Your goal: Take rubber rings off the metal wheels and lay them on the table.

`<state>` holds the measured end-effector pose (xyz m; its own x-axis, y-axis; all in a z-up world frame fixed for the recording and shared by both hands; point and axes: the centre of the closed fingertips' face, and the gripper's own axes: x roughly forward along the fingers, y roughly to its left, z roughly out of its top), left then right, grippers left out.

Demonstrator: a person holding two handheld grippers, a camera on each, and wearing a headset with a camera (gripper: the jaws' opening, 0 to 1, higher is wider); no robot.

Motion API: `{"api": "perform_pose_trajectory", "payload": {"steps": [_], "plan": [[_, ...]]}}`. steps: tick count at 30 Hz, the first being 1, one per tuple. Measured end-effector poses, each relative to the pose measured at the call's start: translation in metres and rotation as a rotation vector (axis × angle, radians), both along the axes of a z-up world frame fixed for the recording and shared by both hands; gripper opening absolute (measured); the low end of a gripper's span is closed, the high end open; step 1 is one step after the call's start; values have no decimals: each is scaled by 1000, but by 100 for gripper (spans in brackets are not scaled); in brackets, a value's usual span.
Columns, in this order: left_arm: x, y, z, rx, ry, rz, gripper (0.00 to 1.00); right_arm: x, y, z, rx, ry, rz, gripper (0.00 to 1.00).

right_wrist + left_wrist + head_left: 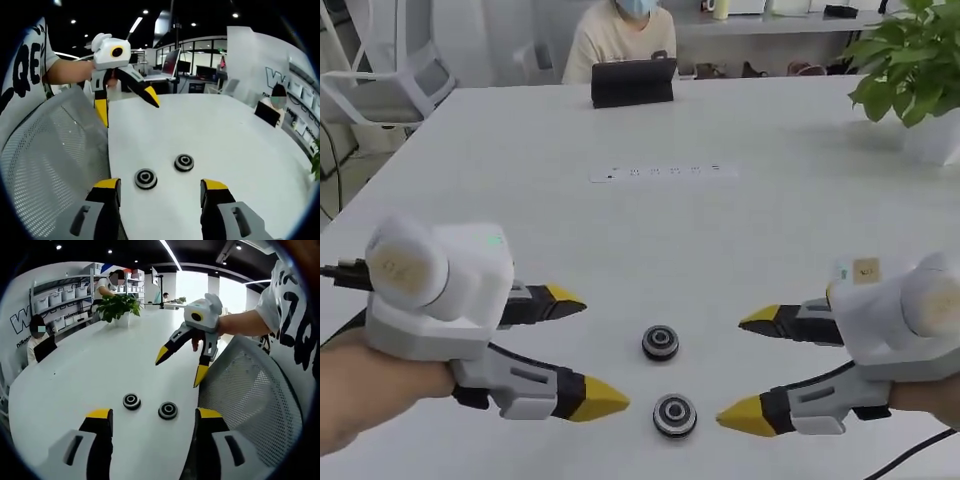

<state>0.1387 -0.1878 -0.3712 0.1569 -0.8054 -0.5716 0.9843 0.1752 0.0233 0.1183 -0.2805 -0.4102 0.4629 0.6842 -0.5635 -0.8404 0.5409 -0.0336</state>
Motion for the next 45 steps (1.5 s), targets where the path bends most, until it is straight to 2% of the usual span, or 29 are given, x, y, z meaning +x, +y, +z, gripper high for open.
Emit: {"api": "perform_pose_trajectory", "payload": {"steps": [12,31,38,45], "plan": [[2,-7,-12,15,25,-21,55,-2,7,-13,-12,23,36,57],[-7,-28,-31,54,51,-90,46,-2,15,-26,-6,31,91,46],[-11,-35,-36,57,57,-109,44,-6,20,-31,-3,48,119,38],[-15,-40,-46,72,68,-131,40,-8,22,-37,-4,57,129,37]]}}
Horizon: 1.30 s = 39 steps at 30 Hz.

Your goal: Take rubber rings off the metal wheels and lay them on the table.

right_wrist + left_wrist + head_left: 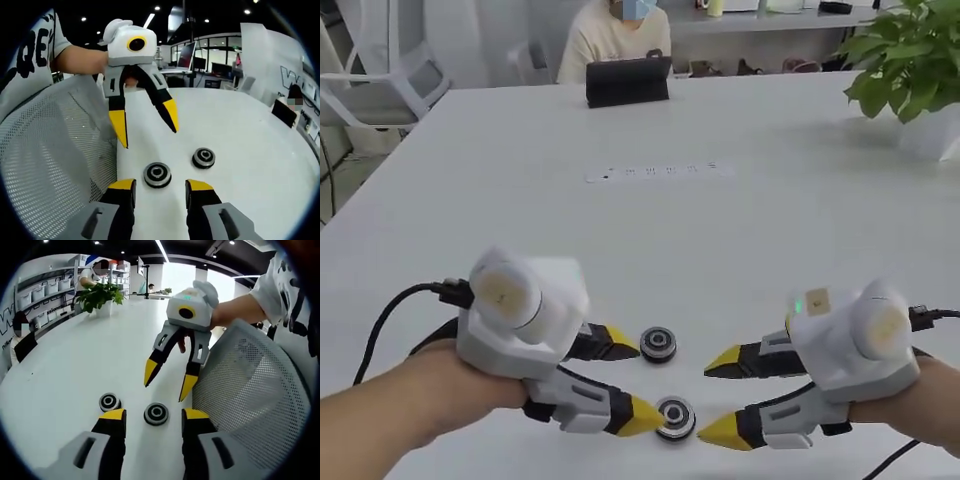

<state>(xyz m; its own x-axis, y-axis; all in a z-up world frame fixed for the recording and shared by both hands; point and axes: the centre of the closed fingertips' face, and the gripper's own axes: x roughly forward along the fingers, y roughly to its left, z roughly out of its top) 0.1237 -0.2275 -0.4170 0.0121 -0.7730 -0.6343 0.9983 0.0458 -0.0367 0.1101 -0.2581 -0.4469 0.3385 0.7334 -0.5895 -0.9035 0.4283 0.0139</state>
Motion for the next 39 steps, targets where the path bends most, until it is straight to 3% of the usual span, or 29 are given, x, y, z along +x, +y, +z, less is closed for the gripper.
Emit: {"api": "perform_pose_trajectory", "payload": {"steps": [19,35,39], "plan": [[-10,-8,-29,82,17,-64,27,-1,2,-12,-4,27,8,36],[-9,-13,-44,108,28,-63,17,-2,1,-17,-14,32,15,36],[-9,-17,-42,96,12,-60,13,-3,1,-18,-15,35,14,36]]}}
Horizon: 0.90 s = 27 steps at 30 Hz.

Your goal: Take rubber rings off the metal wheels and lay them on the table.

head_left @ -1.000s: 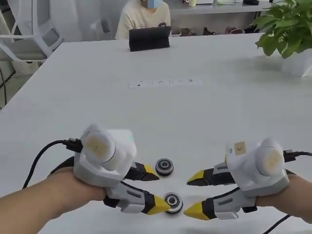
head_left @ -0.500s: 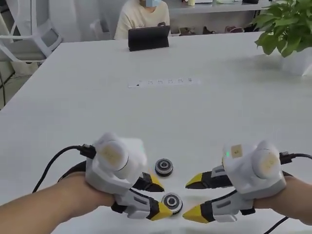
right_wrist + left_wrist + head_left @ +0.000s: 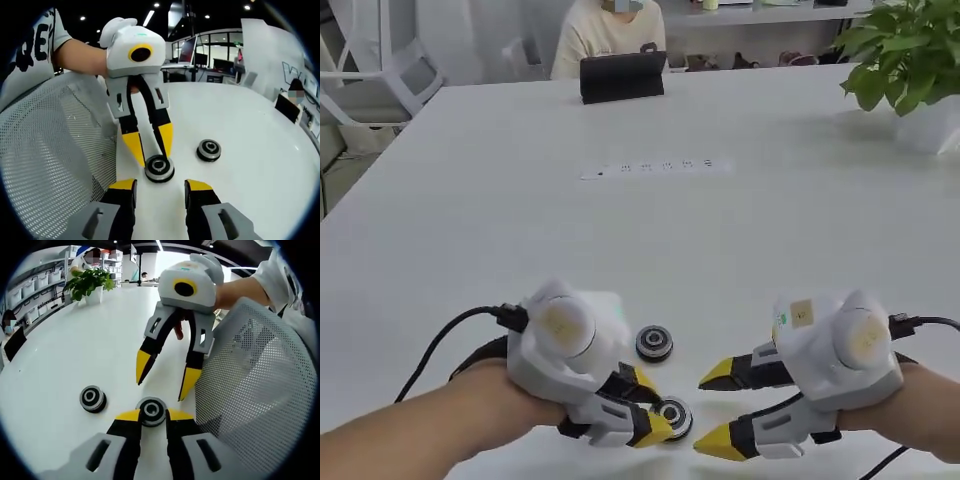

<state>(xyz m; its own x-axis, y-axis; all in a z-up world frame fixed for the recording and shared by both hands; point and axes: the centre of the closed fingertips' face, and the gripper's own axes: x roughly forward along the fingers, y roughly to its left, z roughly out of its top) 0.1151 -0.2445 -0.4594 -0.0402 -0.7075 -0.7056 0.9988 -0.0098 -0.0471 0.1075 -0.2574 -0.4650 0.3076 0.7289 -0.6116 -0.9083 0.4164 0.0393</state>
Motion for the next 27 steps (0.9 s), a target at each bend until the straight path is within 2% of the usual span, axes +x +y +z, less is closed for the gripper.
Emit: {"api": "perform_pose_trajectory", "payload": {"steps": [3,7,10,13,19,27], "plan": [[1,0,-3,12,-8,3,12,0,0,-1,-1,1,-2,36],[2,-2,-1,-3,0,27,10,0,0,-2,-1,3,-4,36],[1,-2,-2,1,-30,14,9,0,0,-2,-2,4,-3,36],[0,-2,-3,13,-88,-24,8,-1,1,-3,-3,6,-1,36],[1,-3,-3,9,-79,-16,8,0,2,-4,-4,9,2,35],[1,-3,-3,-26,-78,-17,7,0,5,-4,-3,12,9,34]]}}
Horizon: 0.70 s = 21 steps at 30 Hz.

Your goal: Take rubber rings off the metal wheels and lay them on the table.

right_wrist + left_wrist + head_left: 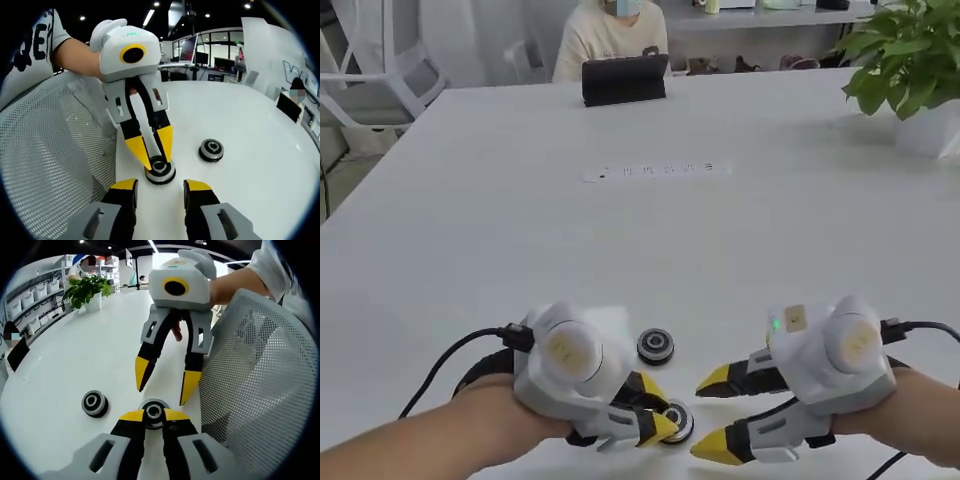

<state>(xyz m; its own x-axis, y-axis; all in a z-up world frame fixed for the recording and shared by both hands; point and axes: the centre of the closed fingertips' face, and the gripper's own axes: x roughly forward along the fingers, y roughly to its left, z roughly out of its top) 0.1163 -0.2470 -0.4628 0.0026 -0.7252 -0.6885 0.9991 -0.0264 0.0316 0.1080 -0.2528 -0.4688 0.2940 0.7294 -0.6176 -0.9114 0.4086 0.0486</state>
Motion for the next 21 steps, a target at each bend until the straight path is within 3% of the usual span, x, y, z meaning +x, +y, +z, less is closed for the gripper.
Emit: {"api": "perform_pose_trajectory", "payload": {"steps": [21], "plan": [[0,0,0,-25,1,-10,7,7,9,-5,26,31,-4,28]]}}
